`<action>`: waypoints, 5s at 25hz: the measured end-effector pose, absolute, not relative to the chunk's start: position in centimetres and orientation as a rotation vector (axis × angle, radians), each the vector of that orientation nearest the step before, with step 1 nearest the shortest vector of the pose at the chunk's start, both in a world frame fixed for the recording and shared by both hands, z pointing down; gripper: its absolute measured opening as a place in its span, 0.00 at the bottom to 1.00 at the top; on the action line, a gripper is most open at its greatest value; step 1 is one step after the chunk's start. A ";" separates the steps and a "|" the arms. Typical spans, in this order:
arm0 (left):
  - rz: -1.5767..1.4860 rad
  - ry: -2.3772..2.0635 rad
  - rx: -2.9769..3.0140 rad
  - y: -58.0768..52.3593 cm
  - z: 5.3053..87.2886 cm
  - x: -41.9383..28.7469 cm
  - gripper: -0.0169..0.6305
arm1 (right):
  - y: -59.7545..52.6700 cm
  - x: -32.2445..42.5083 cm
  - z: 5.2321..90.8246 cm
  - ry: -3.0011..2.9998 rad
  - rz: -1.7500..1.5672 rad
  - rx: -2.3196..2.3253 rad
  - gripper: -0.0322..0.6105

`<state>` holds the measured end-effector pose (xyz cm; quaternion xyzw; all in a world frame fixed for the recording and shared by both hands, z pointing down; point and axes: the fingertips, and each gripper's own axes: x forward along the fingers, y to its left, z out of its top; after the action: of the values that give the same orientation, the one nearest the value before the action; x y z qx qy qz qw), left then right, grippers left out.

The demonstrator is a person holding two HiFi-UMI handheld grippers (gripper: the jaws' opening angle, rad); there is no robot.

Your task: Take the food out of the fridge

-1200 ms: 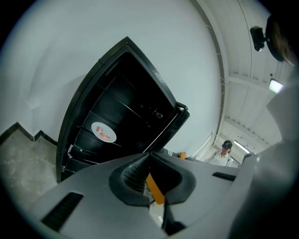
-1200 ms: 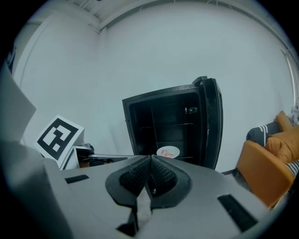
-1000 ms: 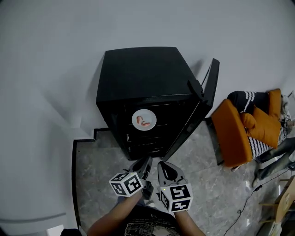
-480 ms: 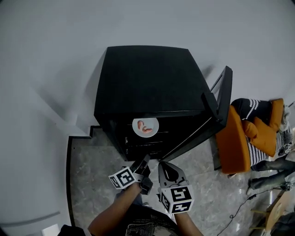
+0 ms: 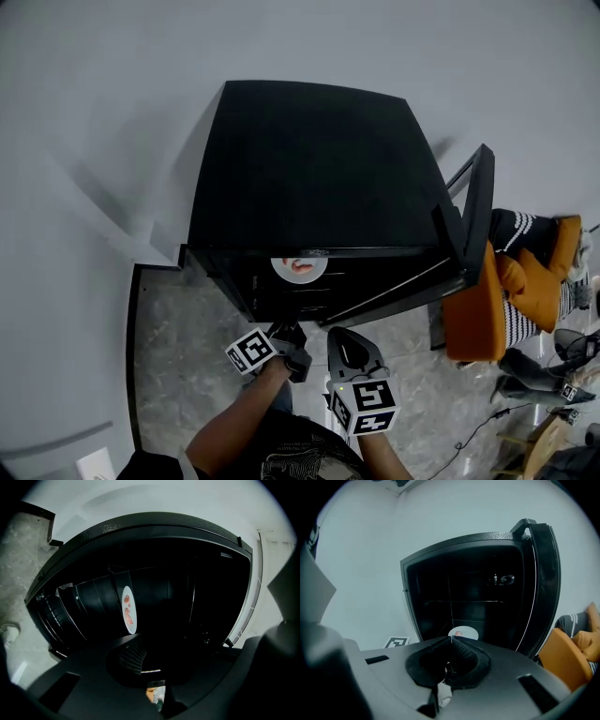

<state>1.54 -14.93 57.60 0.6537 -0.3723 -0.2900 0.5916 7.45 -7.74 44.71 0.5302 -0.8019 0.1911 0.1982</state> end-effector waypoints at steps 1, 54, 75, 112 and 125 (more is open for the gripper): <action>-0.672 -0.873 1.517 -15.3 58.0 1.5 0.05 | -8.0 7.5 44.9 -2.240 0.537 1.482 0.08; -0.699 -0.831 1.314 -20.8 61.2 2.6 0.06 | -11.7 8.7 46.5 -2.210 0.573 1.490 0.08; -0.780 -0.796 1.382 -11.9 54.1 1.4 0.06 | -4.3 7.1 43.5 -2.309 0.550 1.513 0.08; -0.869 -0.741 1.495 5.6 43.1 -1.4 0.06 | 8.7 4.6 40.8 -2.455 0.482 1.497 0.08; -0.858 -0.743 1.504 8.0 42.6 -1.7 0.06 | 10.6 3.9 40.8 -2.463 0.480 1.509 0.08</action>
<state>-1.68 8.01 42.61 0.6456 -0.3188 -0.3682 0.5882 3.91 10.58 40.81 0.5125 -0.8364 0.1629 0.1063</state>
